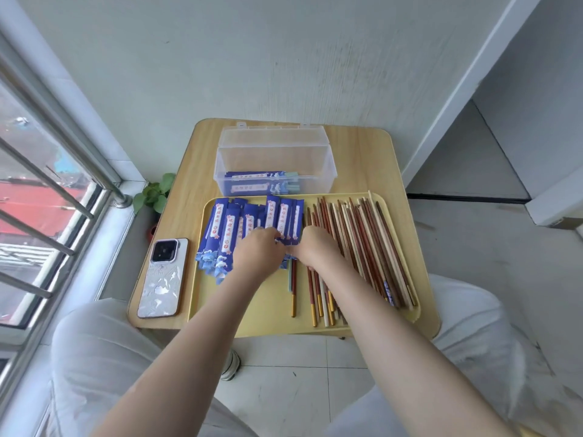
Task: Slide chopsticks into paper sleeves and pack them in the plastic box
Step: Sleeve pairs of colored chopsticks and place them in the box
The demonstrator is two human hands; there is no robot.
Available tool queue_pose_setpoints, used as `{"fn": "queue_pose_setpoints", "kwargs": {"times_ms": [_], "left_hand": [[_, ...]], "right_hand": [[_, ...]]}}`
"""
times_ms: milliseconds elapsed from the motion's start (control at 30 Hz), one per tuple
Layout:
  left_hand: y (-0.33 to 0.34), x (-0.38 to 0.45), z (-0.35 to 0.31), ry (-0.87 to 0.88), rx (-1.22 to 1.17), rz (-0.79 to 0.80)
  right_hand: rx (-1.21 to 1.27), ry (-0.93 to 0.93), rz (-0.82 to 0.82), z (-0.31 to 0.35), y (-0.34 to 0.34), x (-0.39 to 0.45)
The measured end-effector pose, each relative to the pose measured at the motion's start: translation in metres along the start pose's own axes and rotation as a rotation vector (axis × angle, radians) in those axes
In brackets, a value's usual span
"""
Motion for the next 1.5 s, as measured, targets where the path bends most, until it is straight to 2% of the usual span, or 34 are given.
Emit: {"fn": "queue_pose_setpoints", "kwargs": {"times_ms": [200, 267, 367, 433, 500, 533, 733, 833, 900, 967, 1200, 1333, 1433, 1500], "left_hand": [[-0.001, -0.009, 0.0, 0.021, 0.013, 0.042], [-0.003, -0.008, 0.003, 0.008, -0.039, 0.049], [-0.01, -0.008, 0.003, -0.019, -0.296, -0.032], [-0.016, -0.01, 0.0, -0.058, -0.621, -0.075], [-0.015, -0.013, -0.004, -0.119, -0.941, -0.03], [-0.014, -0.014, -0.007, -0.132, -1.024, -0.01], [-0.014, -0.02, 0.006, -0.193, -1.032, -0.08], [-0.014, -0.022, 0.02, -0.23, -1.085, -0.082], [-0.012, -0.024, 0.024, -0.23, -1.073, -0.057], [-0.009, -0.026, 0.022, -0.228, -1.077, -0.025], [-0.004, -0.034, 0.017, -0.237, -1.135, 0.037], [-0.004, -0.037, 0.016, -0.229, -1.073, 0.04], [-0.001, -0.04, 0.017, -0.297, -1.196, 0.063], [-0.001, -0.039, 0.019, -0.357, -1.267, 0.068]], "right_hand": [[0.218, -0.008, -0.032, -0.01, 0.002, -0.007], [0.39, 0.0, -0.047, -0.019, -0.004, -0.01], [0.784, -0.008, -0.113, -0.034, -0.017, -0.018], [0.886, -0.082, -0.105, -0.032, -0.023, -0.026], [0.803, -0.172, -0.059, -0.021, -0.022, -0.036], [0.73, -0.215, -0.025, -0.014, -0.018, -0.039], [0.194, -0.315, 0.178, 0.008, 0.003, -0.053], [-0.082, -0.235, 0.099, 0.004, 0.009, -0.047], [-0.19, -0.165, 0.014, 0.005, 0.011, -0.043], [-0.293, -0.099, 0.005, 0.006, 0.016, -0.042], [-0.308, -0.011, 0.012, 0.007, 0.02, -0.043], [-0.275, 0.007, -0.007, 0.006, 0.017, -0.043], [-0.214, 0.034, -0.014, -0.001, 0.011, -0.044], [-0.146, 0.054, -0.075, -0.007, -0.003, -0.048]]}}
Point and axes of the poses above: each hand's wrist, its own x-axis towards the middle knuckle, its own y-axis out of the palm, z = x × y, the point moved 8 cm from there along x, towards the middle knuckle, and after that the axes turned 13 degrees about -x, right-handed, at the moved point
